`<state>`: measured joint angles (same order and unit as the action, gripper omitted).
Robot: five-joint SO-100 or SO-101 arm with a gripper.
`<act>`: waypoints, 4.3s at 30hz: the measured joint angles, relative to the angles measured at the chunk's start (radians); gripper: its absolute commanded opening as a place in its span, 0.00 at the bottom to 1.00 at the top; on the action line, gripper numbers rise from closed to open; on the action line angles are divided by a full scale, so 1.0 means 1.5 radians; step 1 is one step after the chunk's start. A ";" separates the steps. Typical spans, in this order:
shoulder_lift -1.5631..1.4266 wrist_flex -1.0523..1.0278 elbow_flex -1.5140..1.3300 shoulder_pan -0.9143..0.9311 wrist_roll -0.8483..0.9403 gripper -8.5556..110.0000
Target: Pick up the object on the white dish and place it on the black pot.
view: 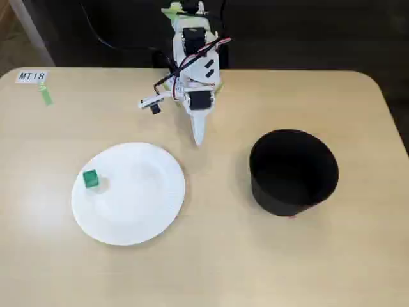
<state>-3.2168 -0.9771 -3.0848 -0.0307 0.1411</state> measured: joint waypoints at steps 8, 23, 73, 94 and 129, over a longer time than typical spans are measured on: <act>0.000 0.063 0.001 0.009 -0.081 0.07; 0.434 -0.012 0.401 0.004 0.004 0.07; 1.311 -0.136 1.119 0.497 -0.303 0.23; 1.373 -0.118 1.119 0.491 -0.244 0.29; 1.439 -0.051 1.139 0.479 -0.238 0.13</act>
<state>-1.0584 -1.0538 -1.3760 0.6872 -0.2163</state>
